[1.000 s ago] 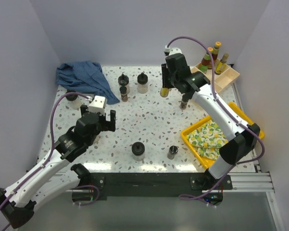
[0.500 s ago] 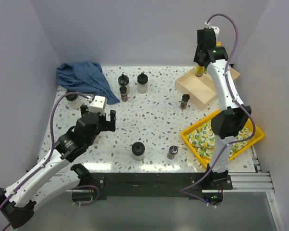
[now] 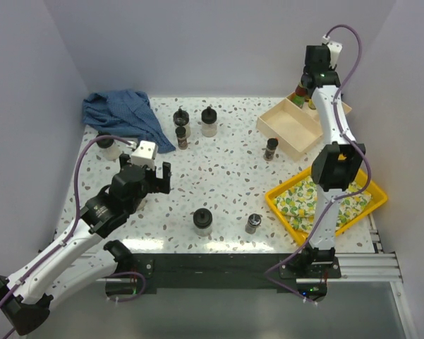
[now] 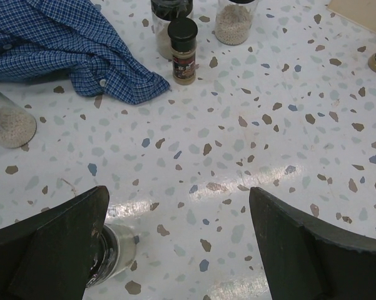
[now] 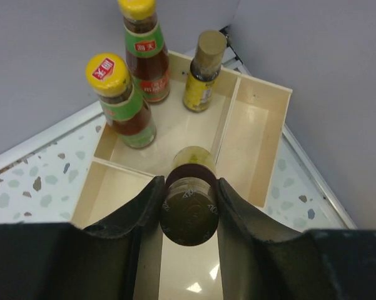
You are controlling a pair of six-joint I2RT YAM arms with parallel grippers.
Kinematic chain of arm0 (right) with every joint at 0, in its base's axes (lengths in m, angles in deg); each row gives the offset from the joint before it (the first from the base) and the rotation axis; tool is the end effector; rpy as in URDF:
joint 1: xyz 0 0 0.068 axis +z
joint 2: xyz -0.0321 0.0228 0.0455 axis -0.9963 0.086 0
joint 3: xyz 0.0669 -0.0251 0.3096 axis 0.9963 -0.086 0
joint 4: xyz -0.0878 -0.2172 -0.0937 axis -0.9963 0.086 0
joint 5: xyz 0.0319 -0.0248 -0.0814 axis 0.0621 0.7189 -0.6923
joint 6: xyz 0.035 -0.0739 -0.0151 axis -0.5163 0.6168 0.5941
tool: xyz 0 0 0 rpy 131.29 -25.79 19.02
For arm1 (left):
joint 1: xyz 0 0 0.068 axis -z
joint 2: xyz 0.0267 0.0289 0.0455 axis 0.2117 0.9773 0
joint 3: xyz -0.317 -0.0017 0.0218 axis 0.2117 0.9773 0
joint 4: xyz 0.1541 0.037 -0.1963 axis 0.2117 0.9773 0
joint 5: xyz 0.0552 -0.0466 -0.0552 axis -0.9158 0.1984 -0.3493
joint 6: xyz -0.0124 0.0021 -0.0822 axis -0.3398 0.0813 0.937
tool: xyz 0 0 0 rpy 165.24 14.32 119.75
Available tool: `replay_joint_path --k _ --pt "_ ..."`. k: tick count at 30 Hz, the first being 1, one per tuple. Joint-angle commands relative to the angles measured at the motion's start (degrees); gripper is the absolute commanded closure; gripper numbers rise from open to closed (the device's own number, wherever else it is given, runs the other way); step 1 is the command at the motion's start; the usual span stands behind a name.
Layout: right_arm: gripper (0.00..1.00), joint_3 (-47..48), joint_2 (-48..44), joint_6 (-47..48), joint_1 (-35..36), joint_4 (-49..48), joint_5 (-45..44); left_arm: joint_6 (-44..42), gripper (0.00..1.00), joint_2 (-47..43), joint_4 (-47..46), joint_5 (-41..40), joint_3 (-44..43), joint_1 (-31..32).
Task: Organize the condiment bottles
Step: Place the bottle in the storage box.
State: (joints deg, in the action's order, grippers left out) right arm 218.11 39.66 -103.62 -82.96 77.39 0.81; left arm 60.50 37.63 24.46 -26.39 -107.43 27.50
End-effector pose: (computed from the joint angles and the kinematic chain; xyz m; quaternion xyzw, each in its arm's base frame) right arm 0.5432 -0.0204 0.3791 0.2380 0.8175 -0.1806 0.4924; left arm 0.1348 -0.0706 0.3288 0.0602 0.8251 -0.0728 0.5571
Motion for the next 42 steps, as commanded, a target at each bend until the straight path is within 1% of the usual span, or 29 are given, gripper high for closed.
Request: replay_joint_path --k 1,4,9,12,16,18,21,23,29,35,42 --pt "1.0 3.38 0.11 2.32 0.35 -13.57 -5.17 0.88 0.01 -0.1 -2.62 0.29 0.22 -0.09" --pt "1.0 2.06 0.37 1.27 0.44 -16.21 -6.23 0.88 0.01 -0.27 -2.62 0.38 0.13 -0.17" --pt "1.0 1.53 1.86 -1.02 0.53 -17.71 -4.04 0.88 0.01 -0.89 -2.45 0.12 0.13 -0.09" --pt "1.0 1.27 3.18 -1.81 0.53 -17.71 -6.39 0.97 0.01 -1.06 -2.53 -0.06 0.22 -0.09" --pt "1.0 -1.11 3.71 -2.33 0.44 -21.13 -8.6 0.97 0.01 -1.24 -2.53 0.2 0.31 -0.17" --pt "1.0 0.46 4.93 -2.51 0.44 -21.75 -9.48 0.97 0.01 -0.98 -2.53 0.2 0.31 -0.17" --pt "1.0 3.8 8.01 -3.04 0.35 -20.88 -11.59 0.97 0.01 -0.63 -2.53 0.29 0.31 -0.17" --pt "1.0 4.16 9.15 -3.56 0.26 -20.96 -11.42 0.97 0.01 -0.54 -2.53 0.29 0.22 -0.09" --pt "1.0 1.0 9.16 -8.04 0.18 -19.74 -12.55 0.97 0.01 -0.27 -2.53 0.03 0.31 -0.09" --pt "1.0 4.86 11.27 -10.33 0.09 -15.79 -14.92 0.88 0.01 -0.01 -2.62 0.12 0.31 -0.09" --pt "1.0 4.25 11.27 -12.09 0.0 -16.22 -15.55 0.88 0.01 0.08 -2.62 -0.06 0.31 -0.09"
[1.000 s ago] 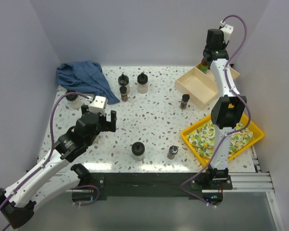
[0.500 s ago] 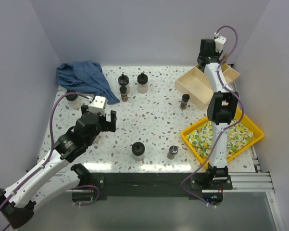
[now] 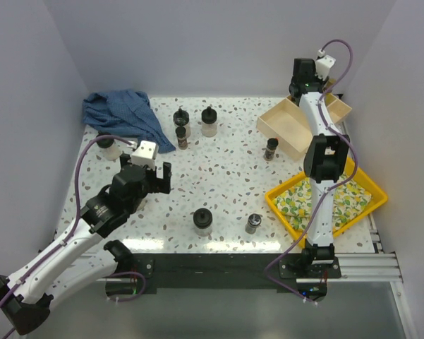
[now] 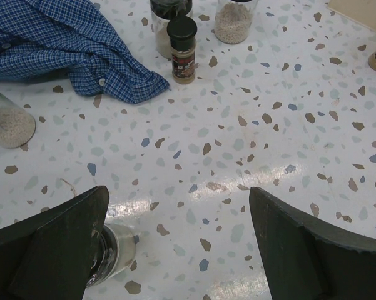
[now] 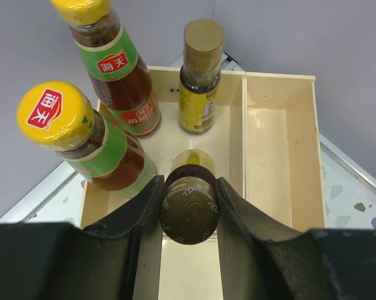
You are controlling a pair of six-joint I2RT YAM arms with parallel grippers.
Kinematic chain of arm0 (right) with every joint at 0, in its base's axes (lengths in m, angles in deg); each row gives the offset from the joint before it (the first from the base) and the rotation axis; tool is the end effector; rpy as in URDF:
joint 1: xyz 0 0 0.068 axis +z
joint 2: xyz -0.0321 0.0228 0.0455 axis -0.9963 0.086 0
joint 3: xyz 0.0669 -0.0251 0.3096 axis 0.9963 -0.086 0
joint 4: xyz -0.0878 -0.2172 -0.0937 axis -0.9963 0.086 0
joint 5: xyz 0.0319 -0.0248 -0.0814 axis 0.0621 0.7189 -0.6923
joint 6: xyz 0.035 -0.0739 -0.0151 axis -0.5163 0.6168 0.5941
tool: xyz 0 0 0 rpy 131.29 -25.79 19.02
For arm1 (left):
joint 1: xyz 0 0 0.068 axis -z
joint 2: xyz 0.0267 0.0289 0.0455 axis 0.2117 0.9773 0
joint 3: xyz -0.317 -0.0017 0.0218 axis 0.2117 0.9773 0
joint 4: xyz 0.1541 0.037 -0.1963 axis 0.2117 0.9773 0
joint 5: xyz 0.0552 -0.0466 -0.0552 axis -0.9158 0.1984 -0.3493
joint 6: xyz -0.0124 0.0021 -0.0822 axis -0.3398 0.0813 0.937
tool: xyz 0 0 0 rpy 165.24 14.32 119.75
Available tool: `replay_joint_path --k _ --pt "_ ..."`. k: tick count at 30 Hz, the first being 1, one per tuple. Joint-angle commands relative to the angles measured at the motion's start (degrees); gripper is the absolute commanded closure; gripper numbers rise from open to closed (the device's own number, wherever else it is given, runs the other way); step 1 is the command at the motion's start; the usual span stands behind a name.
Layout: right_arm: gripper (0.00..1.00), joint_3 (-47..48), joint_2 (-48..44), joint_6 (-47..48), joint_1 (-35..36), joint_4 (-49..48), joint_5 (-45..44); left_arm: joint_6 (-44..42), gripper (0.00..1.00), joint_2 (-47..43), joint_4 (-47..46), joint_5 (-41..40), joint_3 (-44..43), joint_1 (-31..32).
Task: Organize the condiment bottles
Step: Place the bottle in the storage box.
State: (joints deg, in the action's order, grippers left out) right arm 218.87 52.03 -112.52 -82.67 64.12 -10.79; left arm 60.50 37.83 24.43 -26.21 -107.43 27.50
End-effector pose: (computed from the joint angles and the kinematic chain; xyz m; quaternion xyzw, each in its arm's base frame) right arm 0.6002 -0.0266 0.2949 0.3412 0.7517 -0.2203 0.5196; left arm 0.1353 -0.0713 0.3284 0.0615 0.8259 -0.0733 0.5556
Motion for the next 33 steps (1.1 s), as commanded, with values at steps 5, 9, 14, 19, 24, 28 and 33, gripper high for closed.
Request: replay_joint_path --k 5,9,14,19,24,28,33 --pt "1.0 3.58 -1.1 -6.79 -0.46 -0.75 -4.91 0.88 0.01 0.14 -2.6 -0.24 0.22 -0.09" --pt "1.0 3.66 -0.58 -9.95 -1.34 0.91 -3.95 0.88 0.01 0.06 -2.6 -0.32 0.31 -0.17" --pt "1.0 2.52 -0.22 -15.06 -3.89 2.94 -0.52 0.88 0.01 0.14 -2.69 -0.41 0.22 -0.09" --pt "0.86 1.03 0.04 -13.57 -4.06 0.57 -0.08 0.79 0.01 0.58 -2.78 -0.32 0.31 -0.09" --pt "0.71 1.82 1.27 -12.43 -4.5 -0.13 1.07 0.79 0.01 0.85 -2.77 -0.41 0.31 -0.09" --pt "0.71 1.64 1.88 -12.16 -5.03 -0.75 1.94 0.79 0.01 0.94 -2.78 -0.76 0.31 -0.09" --pt "0.62 2.43 3.03 -11.64 -5.29 -1.45 3.26 0.7 0.01 1.29 -2.78 -0.76 0.22 -0.09"
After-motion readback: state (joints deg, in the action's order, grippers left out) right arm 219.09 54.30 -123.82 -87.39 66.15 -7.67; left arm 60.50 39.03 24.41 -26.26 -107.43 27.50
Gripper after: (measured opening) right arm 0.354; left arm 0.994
